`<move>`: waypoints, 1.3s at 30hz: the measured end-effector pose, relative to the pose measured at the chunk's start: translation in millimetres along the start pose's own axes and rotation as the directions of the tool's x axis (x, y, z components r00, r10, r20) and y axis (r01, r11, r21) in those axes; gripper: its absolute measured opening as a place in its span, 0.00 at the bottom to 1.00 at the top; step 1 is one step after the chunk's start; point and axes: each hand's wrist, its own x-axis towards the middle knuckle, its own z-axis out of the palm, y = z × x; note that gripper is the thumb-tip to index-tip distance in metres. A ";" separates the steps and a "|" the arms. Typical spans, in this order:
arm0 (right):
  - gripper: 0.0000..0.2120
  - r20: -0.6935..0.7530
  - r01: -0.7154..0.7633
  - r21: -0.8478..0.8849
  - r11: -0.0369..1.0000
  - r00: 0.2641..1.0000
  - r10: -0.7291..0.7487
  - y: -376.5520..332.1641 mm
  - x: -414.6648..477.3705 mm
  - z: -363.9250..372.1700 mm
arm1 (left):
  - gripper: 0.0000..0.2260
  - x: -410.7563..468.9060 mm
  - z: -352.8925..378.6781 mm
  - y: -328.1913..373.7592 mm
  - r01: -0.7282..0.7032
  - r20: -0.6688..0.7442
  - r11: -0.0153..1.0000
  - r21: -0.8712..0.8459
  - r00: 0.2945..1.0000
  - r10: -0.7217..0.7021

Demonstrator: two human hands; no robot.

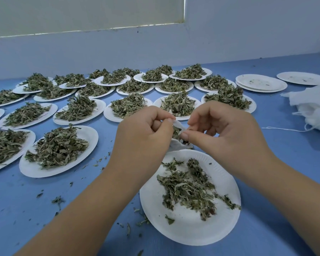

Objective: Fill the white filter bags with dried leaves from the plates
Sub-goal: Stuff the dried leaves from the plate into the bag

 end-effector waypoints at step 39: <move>0.07 0.578 -0.390 0.038 0.920 0.760 0.298 -10.8 56.0 12.7 | 0.08 9.2 -17.9 -5.1 -0.017 -0.091 0.999 -0.027 0.996 0.014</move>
